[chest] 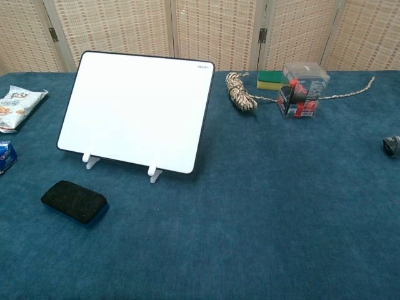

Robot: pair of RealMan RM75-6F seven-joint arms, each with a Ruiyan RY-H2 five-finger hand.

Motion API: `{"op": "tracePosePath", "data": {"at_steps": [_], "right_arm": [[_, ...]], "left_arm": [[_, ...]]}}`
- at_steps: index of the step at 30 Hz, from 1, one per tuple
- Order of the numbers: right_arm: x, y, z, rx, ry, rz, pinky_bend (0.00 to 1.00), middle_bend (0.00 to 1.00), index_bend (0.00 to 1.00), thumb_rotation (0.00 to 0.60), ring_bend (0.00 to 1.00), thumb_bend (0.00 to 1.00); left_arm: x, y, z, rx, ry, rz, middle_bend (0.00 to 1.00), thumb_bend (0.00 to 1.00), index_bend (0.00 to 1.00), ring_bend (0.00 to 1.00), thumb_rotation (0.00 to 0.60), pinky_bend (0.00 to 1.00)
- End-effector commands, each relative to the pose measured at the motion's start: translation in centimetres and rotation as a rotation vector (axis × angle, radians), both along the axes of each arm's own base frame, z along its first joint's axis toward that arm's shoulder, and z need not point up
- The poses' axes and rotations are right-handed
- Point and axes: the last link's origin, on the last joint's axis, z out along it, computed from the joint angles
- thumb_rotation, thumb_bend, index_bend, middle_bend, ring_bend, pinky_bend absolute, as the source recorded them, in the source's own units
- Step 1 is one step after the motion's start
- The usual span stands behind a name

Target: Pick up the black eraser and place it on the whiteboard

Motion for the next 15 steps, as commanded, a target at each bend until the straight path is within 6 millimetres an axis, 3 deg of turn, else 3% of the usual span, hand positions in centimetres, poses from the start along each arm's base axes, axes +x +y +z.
{"op": "tracePosePath", "data": {"at_steps": [1,12,15], "right_arm": [[0.0,0.02,0.03,-0.001,-0.001,0.0,0.13,0.0,0.0,0.6,0.09,0.33],[0.05,0.19,0.09,-0.01,-0.001,0.003,0.13,0.0,0.0,0.6,0.09,0.33],[0.09,0.14,0.06,-0.012,-0.001,0.003,0.13,0.0,0.0,0.6,0.09,0.34]], "left_arm": [[-0.01,0.0,-0.04,-0.001,0.001,0.001,0.24,0.22,0.0,0.18,0.6,0.25],[0.13,0.24,-0.2,-0.019,0.007,-0.027,0.24,0.22,0.0,0.18,0.6,0.26],[0.46,0.28,-0.14,-0.007,0.001,-0.073,0.32,0.22,0.0,0.2,0.6,0.28]]}}
